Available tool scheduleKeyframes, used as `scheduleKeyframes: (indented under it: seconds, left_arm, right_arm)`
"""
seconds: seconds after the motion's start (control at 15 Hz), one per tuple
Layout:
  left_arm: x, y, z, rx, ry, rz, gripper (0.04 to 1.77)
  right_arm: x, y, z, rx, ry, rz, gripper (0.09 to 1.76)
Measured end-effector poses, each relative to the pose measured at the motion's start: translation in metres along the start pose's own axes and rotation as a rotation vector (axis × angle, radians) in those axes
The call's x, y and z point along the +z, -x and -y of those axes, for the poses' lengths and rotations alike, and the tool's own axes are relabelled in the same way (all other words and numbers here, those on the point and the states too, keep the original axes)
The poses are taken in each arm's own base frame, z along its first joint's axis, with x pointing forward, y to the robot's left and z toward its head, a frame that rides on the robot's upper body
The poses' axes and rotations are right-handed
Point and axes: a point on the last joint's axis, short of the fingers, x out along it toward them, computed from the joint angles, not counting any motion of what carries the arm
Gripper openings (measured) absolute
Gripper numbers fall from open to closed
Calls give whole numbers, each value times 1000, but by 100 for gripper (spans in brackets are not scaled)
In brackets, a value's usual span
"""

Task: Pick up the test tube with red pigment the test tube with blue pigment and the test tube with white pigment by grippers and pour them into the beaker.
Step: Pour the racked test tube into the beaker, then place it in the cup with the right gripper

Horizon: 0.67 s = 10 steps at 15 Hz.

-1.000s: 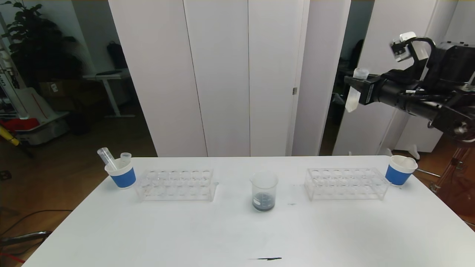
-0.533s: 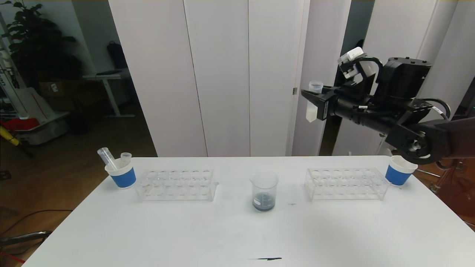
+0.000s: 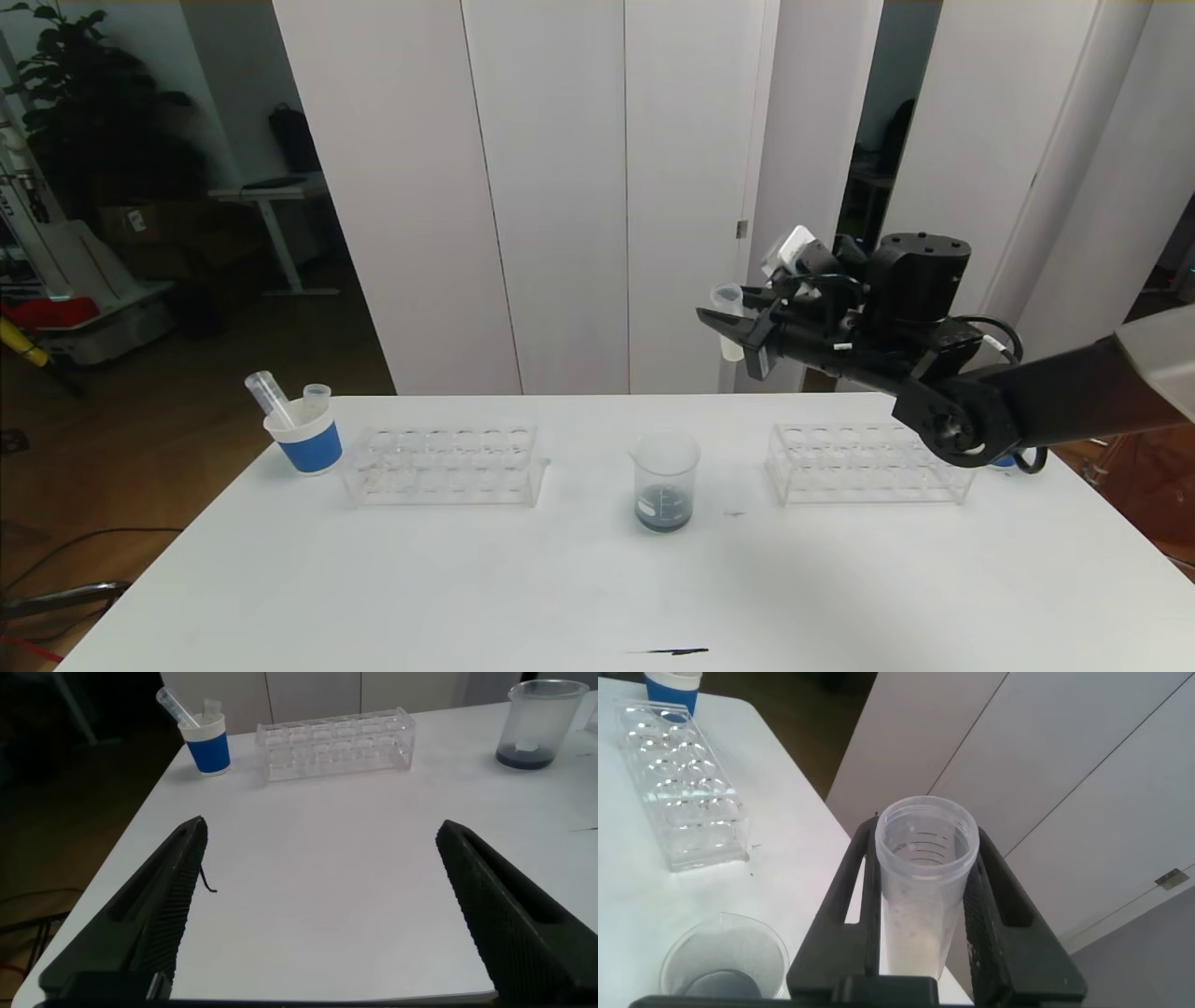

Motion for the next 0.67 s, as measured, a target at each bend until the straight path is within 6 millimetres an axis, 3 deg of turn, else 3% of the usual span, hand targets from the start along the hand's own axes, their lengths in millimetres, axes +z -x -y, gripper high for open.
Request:
scheduleKeyframes:
  seconds: [0.67]
  left_arm:
    - [0, 0, 0, 0, 0, -1, 175]
  right_arm:
    - [-32, -13, -22, 147, 371, 31, 58]
